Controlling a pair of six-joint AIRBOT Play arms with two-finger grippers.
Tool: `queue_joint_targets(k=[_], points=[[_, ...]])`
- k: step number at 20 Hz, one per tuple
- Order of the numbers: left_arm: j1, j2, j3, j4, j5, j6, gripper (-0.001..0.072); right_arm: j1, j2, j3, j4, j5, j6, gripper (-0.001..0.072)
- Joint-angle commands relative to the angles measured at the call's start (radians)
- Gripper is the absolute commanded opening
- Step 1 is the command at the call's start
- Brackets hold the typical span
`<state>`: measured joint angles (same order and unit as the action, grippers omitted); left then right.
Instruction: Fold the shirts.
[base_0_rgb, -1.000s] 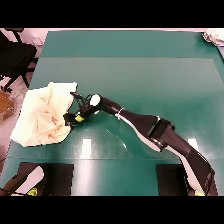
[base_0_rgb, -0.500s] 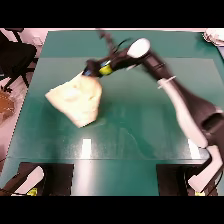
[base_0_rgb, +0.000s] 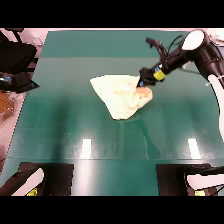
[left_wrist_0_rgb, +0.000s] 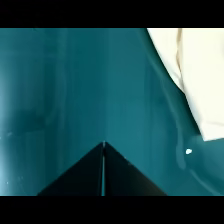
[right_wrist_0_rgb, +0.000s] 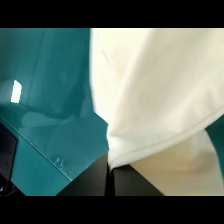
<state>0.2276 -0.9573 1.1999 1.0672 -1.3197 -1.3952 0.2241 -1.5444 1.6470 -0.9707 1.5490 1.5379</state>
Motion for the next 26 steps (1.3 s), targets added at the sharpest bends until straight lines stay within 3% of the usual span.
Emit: queue_joint_targets(k=[1,4,7,8,9,12,16,17,18,19,22,26], points=[[-0.129,0.000,-0.058,-0.002,0.066,0.035,0.0024,-0.024,0.056,-0.217,-0.027,0.012,-0.003,0.0024],[-0.230,0.000,-0.097,-0.002,0.124,0.042,0.0025,0.026,0.123,-0.380,-0.027,-0.017,0.022,0.0023],[-0.301,-0.001,-0.137,-0.002,0.150,0.042,0.0025,0.096,0.212,-0.517,-0.026,-0.076,0.111,0.0024],[-0.320,-0.001,-0.154,-0.003,0.146,0.042,0.0137,0.125,0.245,-0.552,-0.025,-0.095,0.143,0.0024],[-0.338,-0.001,-0.173,-0.002,0.142,0.041,0.0323,0.156,0.280,-0.587,-0.025,-0.121,0.164,0.0024],[-0.361,-0.001,-0.235,-0.033,0.145,0.034,0.0340,0.261,0.381,-0.679,-0.025,-0.208,0.255,0.0025],[-0.361,0.000,-0.262,-0.114,0.172,0.034,0.0341,0.330,0.456,-0.737,-0.025,-0.294,0.264,0.0043],[-0.361,0.000,-0.262,-0.145,0.175,0.034,0.0342,0.324,0.460,-0.737,-0.027,-0.290,0.263,0.0189],[-0.361,0.000,-0.262,-0.167,0.175,0.032,0.0431,0.308,0.461,-0.734,-0.024,-0.269,0.263,0.0510],[-0.361,0.000,-0.262,-0.179,0.173,0.003,0.0560,0.288,0.461,-0.726,-0.029,-0.234,0.258,0.0674],[-0.361,-0.001,-0.262,-0.177,0.177,-0.034,0.0572,0.185,0.471,-0.678,-0.051,-0.125,0.223,0.0674],[-0.364,-0.019,-0.262,-0.183,0.208,-0.151,0.0571,-0.008,0.559,-0.598,-0.212,-0.109,0.223,0.0674]])
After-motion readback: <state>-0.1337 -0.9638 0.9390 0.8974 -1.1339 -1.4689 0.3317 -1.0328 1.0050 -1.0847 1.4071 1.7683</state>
